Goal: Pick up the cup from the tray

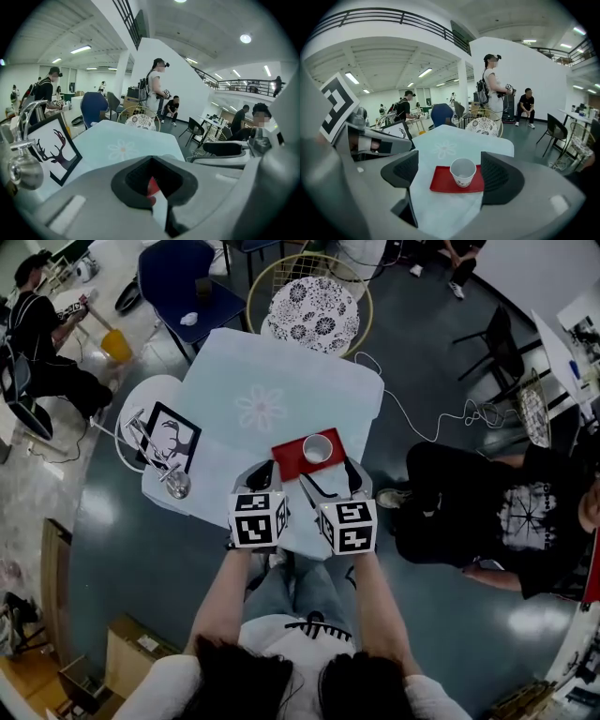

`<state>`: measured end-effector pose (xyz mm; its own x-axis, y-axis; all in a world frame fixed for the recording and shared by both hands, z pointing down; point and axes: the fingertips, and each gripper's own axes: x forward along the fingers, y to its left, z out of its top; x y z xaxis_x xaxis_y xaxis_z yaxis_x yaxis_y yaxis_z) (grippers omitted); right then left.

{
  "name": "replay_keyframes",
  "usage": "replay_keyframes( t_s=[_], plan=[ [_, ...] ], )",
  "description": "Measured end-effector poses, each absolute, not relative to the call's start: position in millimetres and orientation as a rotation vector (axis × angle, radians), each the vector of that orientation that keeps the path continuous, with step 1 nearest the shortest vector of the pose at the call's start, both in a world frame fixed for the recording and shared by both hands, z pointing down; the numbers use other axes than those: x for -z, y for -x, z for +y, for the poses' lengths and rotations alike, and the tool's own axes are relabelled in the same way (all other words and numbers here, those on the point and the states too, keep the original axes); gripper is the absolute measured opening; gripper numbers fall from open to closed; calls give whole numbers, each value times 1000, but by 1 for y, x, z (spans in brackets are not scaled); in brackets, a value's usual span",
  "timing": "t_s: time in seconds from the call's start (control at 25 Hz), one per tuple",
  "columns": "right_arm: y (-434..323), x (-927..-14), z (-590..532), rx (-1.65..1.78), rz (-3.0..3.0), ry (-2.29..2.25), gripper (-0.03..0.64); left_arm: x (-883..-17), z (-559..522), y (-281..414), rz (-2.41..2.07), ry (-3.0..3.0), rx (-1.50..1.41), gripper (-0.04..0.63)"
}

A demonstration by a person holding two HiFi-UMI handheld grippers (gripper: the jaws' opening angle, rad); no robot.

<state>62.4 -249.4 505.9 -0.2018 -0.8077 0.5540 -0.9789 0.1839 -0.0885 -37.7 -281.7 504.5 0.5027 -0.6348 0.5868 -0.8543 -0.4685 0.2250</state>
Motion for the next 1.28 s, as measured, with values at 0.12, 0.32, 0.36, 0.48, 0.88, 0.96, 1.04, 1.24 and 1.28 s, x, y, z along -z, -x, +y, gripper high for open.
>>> replay_keyframes(
  t_s=[0.12,0.32,0.36,0.48,0.88,0.96,1.04,1.24,1.28],
  plan=[
    [-69,-518,-264,-628,-2066,-1684,427,-516,-294,34,-1221,-2237,-608,0],
    [-74,-542,-278,-649,-2030,-1681,446,-541,-306,31,-1219,-2191,-669,0],
    [-77,-546,-283,-652,-2029,-1675,449,-543,-311,28,-1224,-2184,-665,0],
    [-80,-561,-293,-652,-2013,-1638,453,-553,-322,21,-1232,-2171,-668,0],
    [-81,-616,-307,-734,-1928,-1578,477,-591,-340,10,-1187,-2137,-742,0],
    [-78,-621,-311,-739,-1934,-1561,477,-592,-343,10,-1188,-2137,-758,0],
    [-74,-624,-318,-736,-1938,-1551,477,-591,-347,8,-1176,-2134,-754,0],
    [-79,-634,-321,-747,-1892,-1563,476,-598,-345,-1,-1126,-2151,-779,0],
    [-80,-635,-321,-743,-1885,-1564,475,-600,-345,-1,-1123,-2149,-787,0]
  ],
)
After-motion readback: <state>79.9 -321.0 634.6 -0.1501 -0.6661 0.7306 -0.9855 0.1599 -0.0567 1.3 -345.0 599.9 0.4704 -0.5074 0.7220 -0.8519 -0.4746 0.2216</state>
